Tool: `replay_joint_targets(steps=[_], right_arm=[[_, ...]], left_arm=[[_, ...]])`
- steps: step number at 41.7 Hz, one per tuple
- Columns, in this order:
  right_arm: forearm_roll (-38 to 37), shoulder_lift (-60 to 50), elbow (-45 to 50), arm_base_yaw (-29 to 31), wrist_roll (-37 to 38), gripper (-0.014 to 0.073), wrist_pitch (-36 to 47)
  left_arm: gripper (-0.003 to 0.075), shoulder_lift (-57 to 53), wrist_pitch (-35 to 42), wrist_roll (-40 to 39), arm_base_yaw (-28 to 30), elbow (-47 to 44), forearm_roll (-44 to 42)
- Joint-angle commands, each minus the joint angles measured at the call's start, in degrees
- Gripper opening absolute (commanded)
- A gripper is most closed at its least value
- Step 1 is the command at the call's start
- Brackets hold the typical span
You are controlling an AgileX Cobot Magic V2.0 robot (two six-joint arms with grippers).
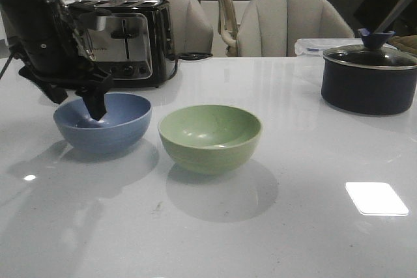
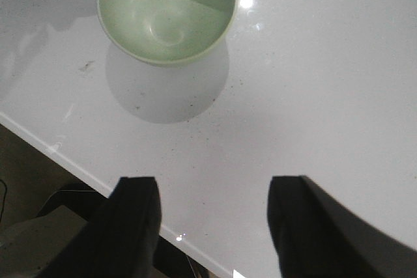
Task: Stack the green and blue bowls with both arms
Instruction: 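Lower the left gripper and grasp the rim of the light blue bowl, then lift the blue bowl and carry it over the green bowl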
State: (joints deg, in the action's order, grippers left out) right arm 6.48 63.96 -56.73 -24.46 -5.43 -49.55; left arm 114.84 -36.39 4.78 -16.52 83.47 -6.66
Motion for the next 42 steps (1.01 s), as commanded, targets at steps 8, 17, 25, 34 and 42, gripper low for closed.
replay_joint_targets(steps=[8, 17, 25, 34, 42], right_arm=[[-0.08, -1.36, -1.48, 0.1, -0.52, 0.0484, 2.43], [-0.08, -1.36, -1.48, 0.1, -0.52, 0.0484, 2.43], [-0.08, -1.36, -1.48, 0.1, -0.52, 0.0484, 2.43], [-0.08, -1.36, -1.48, 0.1, -0.52, 0.0484, 2.43], [-0.08, -1.36, -1.48, 0.1, -0.52, 0.0484, 2.43]], left_arm=[[0.0428, -2.32, -0.08, -0.55, 1.23, 2.04, 1.58], [0.018, -2.32, -1.59, -0.55, 1.23, 2.04, 1.58], [0.0102, -2.32, -2.73, -0.55, 1.23, 2.04, 1.58], [0.0101, -5.72, -5.86, -0.55, 1.23, 2.04, 0.26], [0.0101, -12.41, -5.82, -0.55, 1.23, 2.04, 0.35]])
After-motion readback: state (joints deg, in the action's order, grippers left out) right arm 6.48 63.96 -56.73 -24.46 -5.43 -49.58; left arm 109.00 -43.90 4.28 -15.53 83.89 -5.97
